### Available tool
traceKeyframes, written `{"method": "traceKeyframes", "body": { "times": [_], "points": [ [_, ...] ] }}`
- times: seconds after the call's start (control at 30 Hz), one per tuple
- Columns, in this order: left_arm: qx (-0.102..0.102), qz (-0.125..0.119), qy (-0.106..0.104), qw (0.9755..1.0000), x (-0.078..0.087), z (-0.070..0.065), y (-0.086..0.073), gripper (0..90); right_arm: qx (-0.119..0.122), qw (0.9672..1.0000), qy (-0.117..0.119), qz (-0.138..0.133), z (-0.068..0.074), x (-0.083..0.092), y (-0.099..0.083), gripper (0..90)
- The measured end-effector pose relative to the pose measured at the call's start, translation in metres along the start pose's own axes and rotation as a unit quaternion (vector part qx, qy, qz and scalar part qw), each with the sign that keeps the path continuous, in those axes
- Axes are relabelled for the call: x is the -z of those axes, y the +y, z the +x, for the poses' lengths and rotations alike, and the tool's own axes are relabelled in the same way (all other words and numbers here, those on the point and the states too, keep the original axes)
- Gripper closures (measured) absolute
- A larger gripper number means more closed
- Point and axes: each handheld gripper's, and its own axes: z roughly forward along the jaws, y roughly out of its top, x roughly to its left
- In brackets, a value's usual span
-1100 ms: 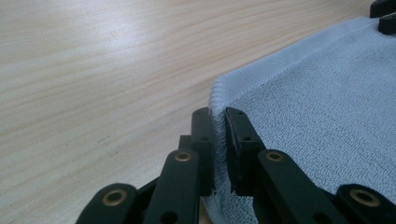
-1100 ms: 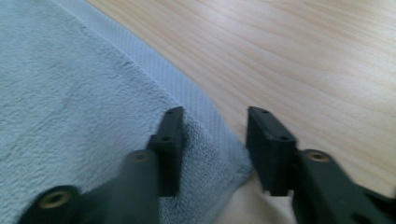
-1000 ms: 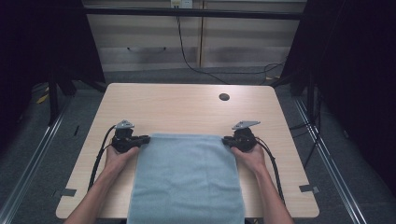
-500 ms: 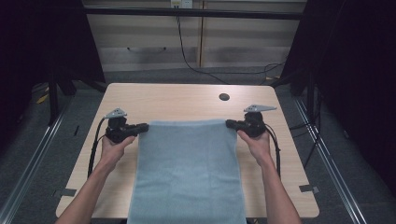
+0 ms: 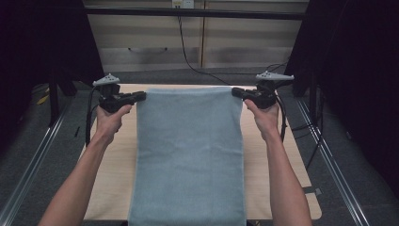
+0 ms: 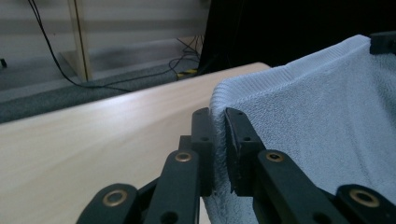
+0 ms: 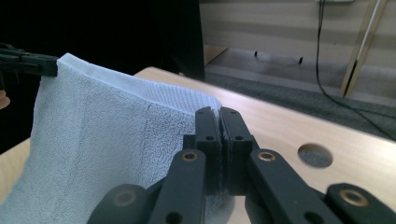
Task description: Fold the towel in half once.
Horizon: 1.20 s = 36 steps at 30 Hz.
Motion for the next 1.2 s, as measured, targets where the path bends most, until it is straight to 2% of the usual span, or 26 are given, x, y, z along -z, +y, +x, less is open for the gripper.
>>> {"method": "traceKeyframes", "body": {
  "times": [0.1,0.2,0.23,0.27,0.3,0.4,0.6,0.67,0.73,0.8,0.9,0.97,1.03,1.1,1.2],
  "points": [
    [-0.009,-0.015,0.002,0.9998,0.003,-0.004,0.025,82.8,0.007,0.9998,-0.012,-0.013,0.000,0.005,0.021,87.5],
    [-0.009,-0.047,-0.004,0.9989,0.013,-0.009,0.049,82.8,0.011,0.9990,-0.019,-0.038,0.002,0.012,0.044,87.5],
    [-0.010,-0.051,-0.006,0.9986,0.015,-0.011,0.053,82.8,0.008,0.9986,-0.017,-0.049,0.003,0.015,0.048,87.6],
    [-0.020,-0.049,-0.003,0.9986,0.017,-0.014,0.054,82.8,0.005,0.9983,-0.012,-0.058,0.003,0.017,0.050,87.5],
    [-0.027,-0.046,-0.006,0.9986,0.018,-0.016,0.052,82.8,0.006,0.9982,-0.014,-0.057,0.003,0.018,0.050,87.5],
    [-0.030,-0.041,-0.011,0.9987,0.021,-0.019,0.036,82.8,0.010,0.9986,-0.007,-0.052,0.003,0.024,0.038,87.5],
    [-0.026,-0.031,-0.030,0.9987,0.033,-0.032,-0.003,82.8,0.006,0.9990,0.021,-0.040,0.015,0.040,-0.006,87.5],
    [-0.032,-0.033,-0.043,0.9980,0.043,-0.041,-0.014,82.8,0.002,0.9986,0.033,-0.041,0.020,0.047,-0.018,87.5],
    [-0.035,-0.040,-0.047,0.9975,0.054,-0.048,-0.021,82.8,0.003,0.9983,0.041,-0.042,0.025,0.057,-0.025,87.5],
    [-0.030,-0.049,-0.070,0.9959,0.067,-0.055,-0.031,82.8,0.008,0.9977,0.052,-0.042,0.032,0.068,-0.032,87.5],
    [-0.032,-0.044,-0.082,0.9952,0.084,-0.067,-0.051,82.8,0.016,0.9970,0.066,-0.037,0.044,0.084,-0.045,87.4],
    [-0.033,-0.036,-0.087,0.9951,0.092,-0.074,-0.068,82.7,0.023,0.9966,0.074,-0.029,0.054,0.094,-0.054,87.5],
    [-0.024,-0.028,-0.093,0.9950,0.097,-0.079,-0.084,82.7,0.028,0.9964,0.078,-0.018,0.064,0.102,-0.065,87.4],
    [-0.023,-0.011,-0.093,0.9953,0.100,-0.083,-0.099,82.7,0.027,0.9964,0.079,-0.013,0.070,0.108,-0.078,87.4],
    [-0.006,0.004,-0.103,0.9946,0.105,-0.090,-0.122,82.7,0.022,0.9962,0.084,0.004,0.077,0.112,-0.101,87.4]
  ]
}}
